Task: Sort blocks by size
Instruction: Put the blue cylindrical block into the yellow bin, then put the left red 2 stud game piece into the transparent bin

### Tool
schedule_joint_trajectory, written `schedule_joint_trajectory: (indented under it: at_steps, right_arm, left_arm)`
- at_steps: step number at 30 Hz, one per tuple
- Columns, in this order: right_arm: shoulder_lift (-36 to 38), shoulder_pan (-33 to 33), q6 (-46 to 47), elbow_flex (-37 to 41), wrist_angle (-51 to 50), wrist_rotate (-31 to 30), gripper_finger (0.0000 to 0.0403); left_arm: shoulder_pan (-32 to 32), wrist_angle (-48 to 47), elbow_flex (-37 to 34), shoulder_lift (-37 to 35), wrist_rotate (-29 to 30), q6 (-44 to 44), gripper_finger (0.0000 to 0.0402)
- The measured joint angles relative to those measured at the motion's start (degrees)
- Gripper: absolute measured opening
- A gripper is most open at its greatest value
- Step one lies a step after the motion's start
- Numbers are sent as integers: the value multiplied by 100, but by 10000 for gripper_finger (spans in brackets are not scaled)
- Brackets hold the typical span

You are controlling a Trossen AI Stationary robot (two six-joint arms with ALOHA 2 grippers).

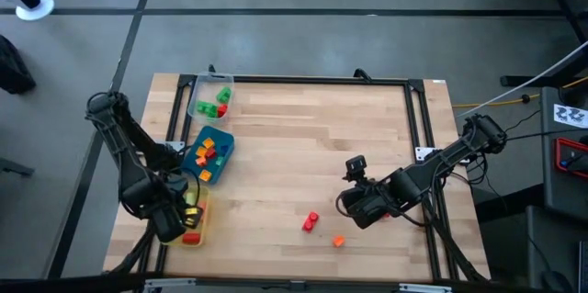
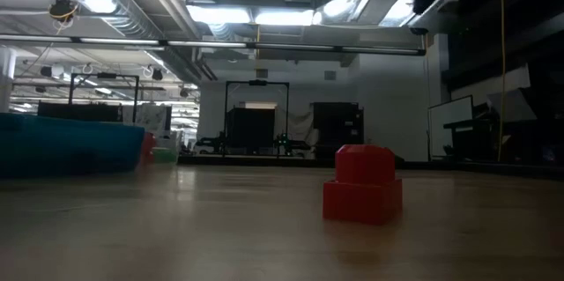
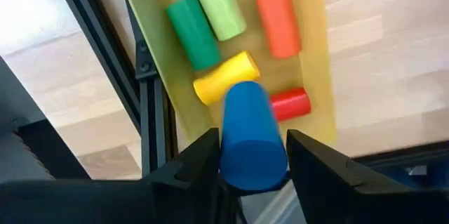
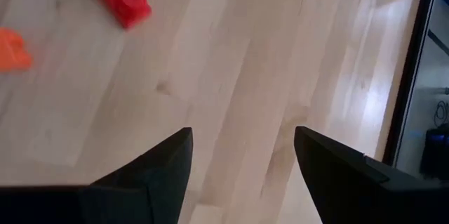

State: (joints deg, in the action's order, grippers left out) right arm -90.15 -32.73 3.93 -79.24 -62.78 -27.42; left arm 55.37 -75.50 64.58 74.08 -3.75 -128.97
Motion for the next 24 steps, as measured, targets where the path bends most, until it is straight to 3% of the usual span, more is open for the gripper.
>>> schedule_joint_trajectory:
  at_steps: [7, 12, 17, 24]
  right_arm:
    - [-266, 0, -814, 50, 883, 149, 250]
    - [-698, 0, -2357, 175, 1597, 670, 250]
    - [-1189, 64, -3474, 175, 2236, 1058, 250]
    - [-1602, 592, -3788, 173, 2627, 2110, 250]
  left_arm:
    - [0, -32, -249, 0, -11, 11, 192]
    - [0, -29, -250, 0, 187, 9, 198]
    - [0, 9, -250, 0, 812, 2, 194]
    - [1, 334, -250, 0, 1871, -4, 190]
